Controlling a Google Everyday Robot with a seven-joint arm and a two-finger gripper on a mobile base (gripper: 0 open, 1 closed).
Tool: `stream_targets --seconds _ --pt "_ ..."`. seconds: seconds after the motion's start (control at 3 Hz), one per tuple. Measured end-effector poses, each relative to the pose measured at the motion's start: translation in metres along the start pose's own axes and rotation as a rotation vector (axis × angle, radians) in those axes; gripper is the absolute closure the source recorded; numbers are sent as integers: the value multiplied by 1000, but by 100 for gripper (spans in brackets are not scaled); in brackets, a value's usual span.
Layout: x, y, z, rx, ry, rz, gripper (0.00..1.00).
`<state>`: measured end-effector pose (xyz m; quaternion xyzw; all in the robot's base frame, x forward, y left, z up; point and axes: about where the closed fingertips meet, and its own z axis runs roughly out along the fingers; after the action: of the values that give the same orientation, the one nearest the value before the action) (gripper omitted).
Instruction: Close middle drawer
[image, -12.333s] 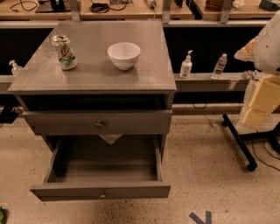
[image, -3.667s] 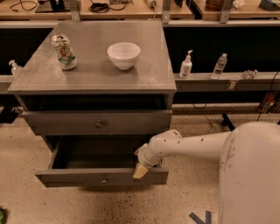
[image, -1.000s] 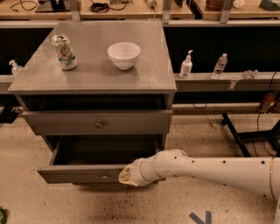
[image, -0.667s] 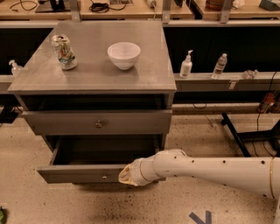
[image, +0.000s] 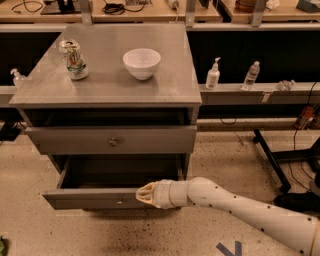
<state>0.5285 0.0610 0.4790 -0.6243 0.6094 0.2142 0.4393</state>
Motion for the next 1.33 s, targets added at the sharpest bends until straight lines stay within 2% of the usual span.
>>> stream_targets --seconds 0.33,0.67,1.0,1.33 --pt "18 -7 13 45 -185 -10 100" --pt "47 21 43 8 -275 17 100" --pt "53 33 53 -3 -292 31 100" --pt "57 36 60 -40 -299 46 100"
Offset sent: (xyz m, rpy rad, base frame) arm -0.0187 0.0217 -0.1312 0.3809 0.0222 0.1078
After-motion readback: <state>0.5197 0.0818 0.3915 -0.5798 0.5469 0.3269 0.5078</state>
